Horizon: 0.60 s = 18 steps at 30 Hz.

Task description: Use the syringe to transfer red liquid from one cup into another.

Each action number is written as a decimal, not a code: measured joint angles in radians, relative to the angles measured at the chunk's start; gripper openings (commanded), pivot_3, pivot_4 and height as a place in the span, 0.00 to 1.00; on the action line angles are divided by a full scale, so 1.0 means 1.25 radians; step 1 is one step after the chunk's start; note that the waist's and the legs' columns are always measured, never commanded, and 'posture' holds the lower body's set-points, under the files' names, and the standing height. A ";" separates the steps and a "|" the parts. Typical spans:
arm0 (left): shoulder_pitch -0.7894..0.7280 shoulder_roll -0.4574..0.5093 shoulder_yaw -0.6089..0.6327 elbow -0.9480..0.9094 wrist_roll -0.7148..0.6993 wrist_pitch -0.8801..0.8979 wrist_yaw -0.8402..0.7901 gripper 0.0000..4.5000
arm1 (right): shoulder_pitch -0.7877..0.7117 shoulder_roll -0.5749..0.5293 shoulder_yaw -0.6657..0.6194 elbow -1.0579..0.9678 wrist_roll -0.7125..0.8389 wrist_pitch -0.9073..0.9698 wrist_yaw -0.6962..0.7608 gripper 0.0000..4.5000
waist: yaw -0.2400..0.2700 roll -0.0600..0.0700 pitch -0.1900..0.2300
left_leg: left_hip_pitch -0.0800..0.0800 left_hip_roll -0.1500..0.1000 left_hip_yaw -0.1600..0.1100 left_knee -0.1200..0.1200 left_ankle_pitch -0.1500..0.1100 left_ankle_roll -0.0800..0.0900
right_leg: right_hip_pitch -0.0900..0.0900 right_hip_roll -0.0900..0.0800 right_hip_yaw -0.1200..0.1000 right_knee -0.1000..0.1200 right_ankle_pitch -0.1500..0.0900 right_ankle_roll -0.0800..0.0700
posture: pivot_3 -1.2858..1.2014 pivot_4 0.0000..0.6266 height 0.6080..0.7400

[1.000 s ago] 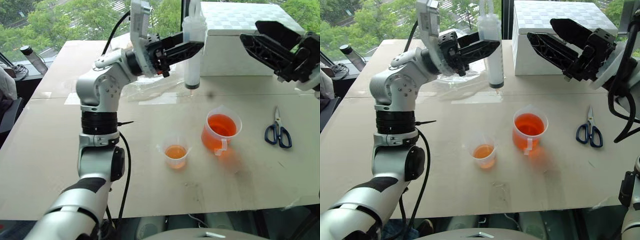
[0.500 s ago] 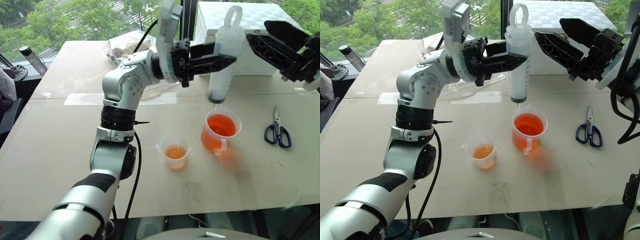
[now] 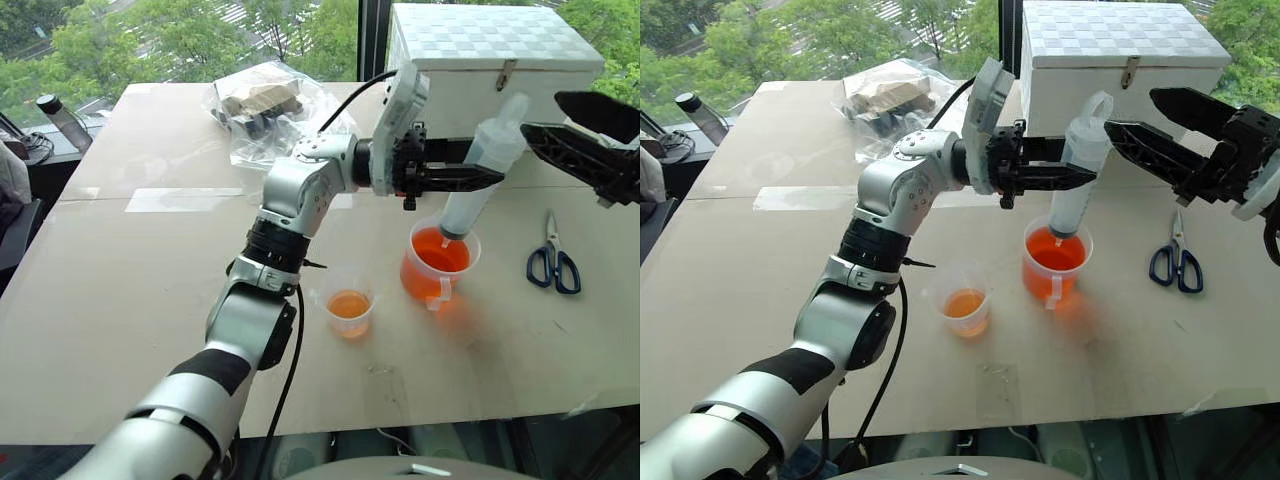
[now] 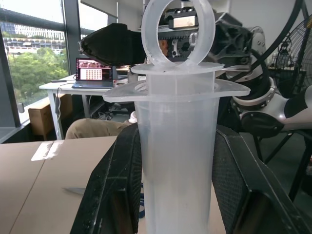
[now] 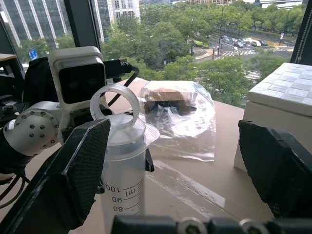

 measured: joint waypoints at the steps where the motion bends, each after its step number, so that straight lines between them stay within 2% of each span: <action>1: 0.000 -0.006 -0.003 0.012 0.004 -0.010 -0.004 0.31 | 0.003 0.000 0.001 -0.010 -0.003 -0.001 -0.005 1.00 | 0.001 0.000 0.000 | 0.000 0.000 0.000 0.000 0.000 0.000 | 0.000 0.000 0.000 0.000 0.000 0.000 | 0.52 0.24 1.00; 7: 0.000 -0.016 -0.012 0.060 0.026 -0.050 -0.024 0.31 | 0.005 0.004 0.028 -0.012 -0.039 -0.007 -0.010 1.00 | 0.001 0.000 0.000 | 0.000 0.000 0.000 0.000 0.000 0.000 | 0.000 0.000 0.000 0.000 0.000 0.000 | 0.52 0.24 1.00; 8: 0.000 -0.018 -0.013 0.065 0.028 -0.054 -0.026 0.31 | 0.005 0.006 0.034 -0.012 -0.046 -0.007 -0.012 0.94 | 0.001 0.000 0.000 | 0.000 0.000 0.000 0.000 0.000 0.000 | 0.000 0.000 0.000 0.000 0.000 0.000 | 0.52 0.24 1.00; 11: 0.000 -0.025 -0.014 0.072 0.038 -0.063 -0.031 0.31 | -0.005 0.019 0.056 0.006 -0.067 -0.012 -0.019 0.71 | 0.001 0.000 0.000 | 0.000 0.000 0.000 0.000 0.000 0.000 | 0.000 0.000 0.000 0.000 0.000 0.000 | 0.52 0.24 1.00; 13: 0.000 -0.028 -0.014 0.076 0.044 -0.066 -0.032 0.31 | -0.007 0.019 0.060 0.012 -0.077 -0.014 -0.016 0.48 | 0.002 0.000 0.000 | 0.000 0.000 0.000 0.000 0.000 0.000 | 0.000 0.000 0.000 0.000 0.000 0.000 | 0.52 0.24 1.00; 17: 0.000 -0.032 -0.013 0.085 0.058 -0.078 -0.032 0.31 | -0.008 0.025 0.071 0.000 -0.079 -0.014 -0.002 0.09 | 0.001 0.000 0.000 | 0.000 0.000 0.000 0.000 0.000 0.000 | 0.000 0.000 0.000 0.000 0.000 0.000 | 0.52 0.24 1.00; 18: 0.000 -0.033 -0.013 0.089 0.059 -0.080 -0.030 0.31 | -0.008 0.028 0.074 -0.004 -0.077 -0.014 -0.001 0.02 | 0.001 0.000 0.000 | 0.000 0.000 0.000 0.000 0.000 0.000 | 0.000 0.000 0.000 0.000 0.000 0.000 | 0.52 0.24 1.00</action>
